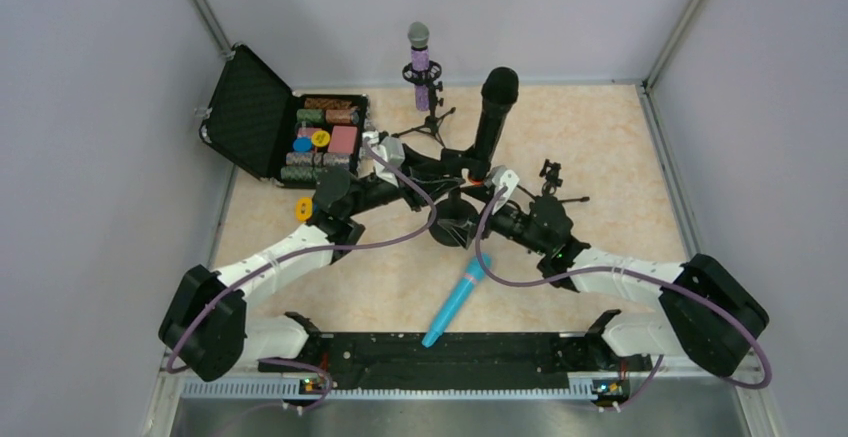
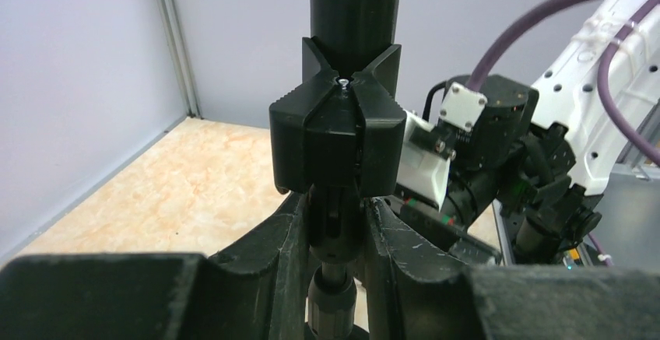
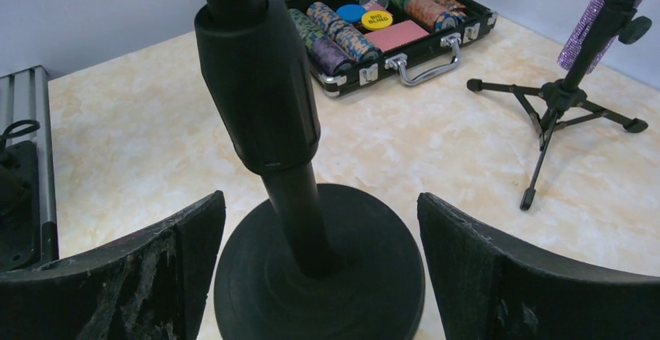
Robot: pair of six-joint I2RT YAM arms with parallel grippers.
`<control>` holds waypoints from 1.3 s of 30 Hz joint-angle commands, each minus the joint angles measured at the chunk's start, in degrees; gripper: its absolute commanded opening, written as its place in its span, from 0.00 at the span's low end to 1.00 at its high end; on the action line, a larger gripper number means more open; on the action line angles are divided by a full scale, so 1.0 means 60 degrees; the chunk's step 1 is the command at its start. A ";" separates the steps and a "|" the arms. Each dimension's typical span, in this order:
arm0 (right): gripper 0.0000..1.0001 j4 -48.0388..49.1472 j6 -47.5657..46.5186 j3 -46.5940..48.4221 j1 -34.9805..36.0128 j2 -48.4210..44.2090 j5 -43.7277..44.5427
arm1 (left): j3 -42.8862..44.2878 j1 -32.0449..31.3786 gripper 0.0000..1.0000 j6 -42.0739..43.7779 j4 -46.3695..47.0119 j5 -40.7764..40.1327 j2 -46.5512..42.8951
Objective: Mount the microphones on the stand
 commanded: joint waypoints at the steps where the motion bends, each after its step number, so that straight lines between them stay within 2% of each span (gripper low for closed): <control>1: 0.90 0.1098 -0.0259 0.0383 0.0314 0.0299 0.0260 | 0.0606 -0.0169 0.00 -0.0561 0.1821 -0.0927 -0.0551; 7: 0.88 0.1561 -0.0521 0.0061 0.0425 0.0653 0.0958 | 0.0654 -0.0245 0.00 -0.1207 0.2619 -0.1079 -0.0635; 12: 0.87 0.1433 -0.1150 -0.0111 0.0583 0.0902 0.1258 | 0.0858 -0.0260 0.00 -0.0852 0.2057 -0.1346 -0.1087; 24: 0.86 0.1383 -0.1242 -0.0533 0.0778 0.1469 0.1754 | 0.1456 -0.0265 0.00 0.0001 0.0427 -0.2405 -0.2006; 32: 0.88 0.1023 -0.1182 -0.0221 0.0797 0.0976 0.1590 | 0.1386 -0.0262 0.00 0.0612 -0.0496 -0.2420 -0.2067; 39: 0.91 0.0301 -0.0881 0.0308 0.0789 0.0081 0.1238 | 0.0749 -0.0263 0.00 0.0607 -0.0377 -0.2625 -0.1832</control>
